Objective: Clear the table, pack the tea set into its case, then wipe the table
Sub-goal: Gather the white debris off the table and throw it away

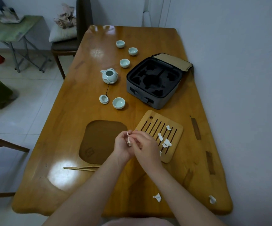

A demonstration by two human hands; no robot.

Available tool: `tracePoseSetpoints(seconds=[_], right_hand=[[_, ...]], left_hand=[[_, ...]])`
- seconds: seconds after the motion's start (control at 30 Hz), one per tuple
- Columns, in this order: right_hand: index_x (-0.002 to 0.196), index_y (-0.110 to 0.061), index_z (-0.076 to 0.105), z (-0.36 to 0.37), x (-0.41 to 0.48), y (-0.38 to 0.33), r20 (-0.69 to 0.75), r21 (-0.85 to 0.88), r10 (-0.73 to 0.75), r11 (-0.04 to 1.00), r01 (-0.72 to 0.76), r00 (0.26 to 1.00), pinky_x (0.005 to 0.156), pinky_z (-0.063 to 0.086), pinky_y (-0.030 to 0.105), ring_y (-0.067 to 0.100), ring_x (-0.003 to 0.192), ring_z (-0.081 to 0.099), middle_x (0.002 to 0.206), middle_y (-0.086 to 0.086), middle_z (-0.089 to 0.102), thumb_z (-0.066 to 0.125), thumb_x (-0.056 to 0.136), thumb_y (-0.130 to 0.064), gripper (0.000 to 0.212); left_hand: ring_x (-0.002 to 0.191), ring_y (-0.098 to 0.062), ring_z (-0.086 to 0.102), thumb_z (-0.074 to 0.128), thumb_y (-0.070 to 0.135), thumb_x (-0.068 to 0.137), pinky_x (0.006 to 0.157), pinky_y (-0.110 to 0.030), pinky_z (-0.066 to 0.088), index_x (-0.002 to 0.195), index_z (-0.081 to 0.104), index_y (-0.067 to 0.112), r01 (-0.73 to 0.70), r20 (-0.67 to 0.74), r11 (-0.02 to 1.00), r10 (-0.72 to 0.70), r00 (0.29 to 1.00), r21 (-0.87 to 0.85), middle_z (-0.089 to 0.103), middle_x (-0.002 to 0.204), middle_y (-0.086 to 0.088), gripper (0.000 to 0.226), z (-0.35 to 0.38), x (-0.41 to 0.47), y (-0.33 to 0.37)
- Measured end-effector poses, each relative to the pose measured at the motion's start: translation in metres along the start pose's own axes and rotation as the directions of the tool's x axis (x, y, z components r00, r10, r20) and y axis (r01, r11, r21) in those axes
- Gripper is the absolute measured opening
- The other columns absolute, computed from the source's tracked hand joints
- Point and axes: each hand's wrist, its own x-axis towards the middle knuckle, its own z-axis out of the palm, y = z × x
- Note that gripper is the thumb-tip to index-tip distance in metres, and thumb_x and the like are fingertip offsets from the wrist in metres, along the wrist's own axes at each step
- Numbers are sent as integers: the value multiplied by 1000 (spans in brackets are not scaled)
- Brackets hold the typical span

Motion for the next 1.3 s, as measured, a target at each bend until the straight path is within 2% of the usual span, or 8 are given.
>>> tracePoseSetpoints(seconds=[0.13,0.3,0.4,0.7,0.83,0.93,1.17,1.3], right_hand=[[114,-19,69,-18,5,47,-147,-109,100,987,-116,984,87,54,32,10,109,56,116,-4,65,60,94,-27,23],[149,-35,30,-31,-5,107,180,-528,400,810,-255,899,107,38,34,22,144,21,159,1,19,63,85,-56,75],[148,-33,34,-30,-5,117,214,-581,339,798,-159,916,108,35,32,20,141,26,155,1,29,60,90,-47,65],[107,-7,74,-22,-5,133,96,-455,144,886,-85,985,82,51,28,23,100,63,103,7,70,68,84,3,26],[101,-10,75,-33,2,101,-66,-158,235,957,-243,970,75,44,12,13,92,62,98,1,69,63,91,-5,17],[99,-19,74,-34,0,58,64,135,349,925,-355,935,74,50,13,3,92,62,99,-9,68,65,90,-13,14],[108,-32,62,-26,-8,24,152,172,345,914,-368,926,75,59,26,4,92,64,98,-14,67,65,91,-32,17],[125,-34,48,-40,-1,28,11,393,416,834,-386,909,67,59,28,6,85,68,95,-9,68,48,99,-34,26]], left_hand=[[75,-21,67,44,10,93,64,-27,58,97,61,6,-24,-8,994,23,1000,-107,67,91,-14,18,-3,5,2],[77,-21,69,46,15,95,64,-26,58,104,65,6,-55,-47,990,49,998,-130,68,96,-14,22,-7,3,2],[86,-25,70,46,17,96,73,-30,59,109,65,3,-47,-52,990,41,998,-133,69,100,-15,27,-8,4,-1],[95,-29,68,47,16,97,78,-38,59,112,65,-1,-9,-108,999,4,994,-52,68,108,-19,29,-13,6,-17],[100,-32,66,46,24,99,82,-40,56,115,64,0,50,-90,998,-53,995,-33,67,108,-20,34,-11,11,-27],[101,-32,66,43,25,99,92,-40,53,119,62,1,117,-58,993,-116,992,10,68,107,-21,37,-9,11,-35],[81,-34,70,38,17,98,69,-40,59,109,63,-5,174,16,984,-174,985,28,69,89,-25,36,-2,2,-45],[98,-29,66,41,18,97,88,-35,53,109,65,-1,188,39,980,-185,982,-70,68,99,-20,32,-4,9,-46]])
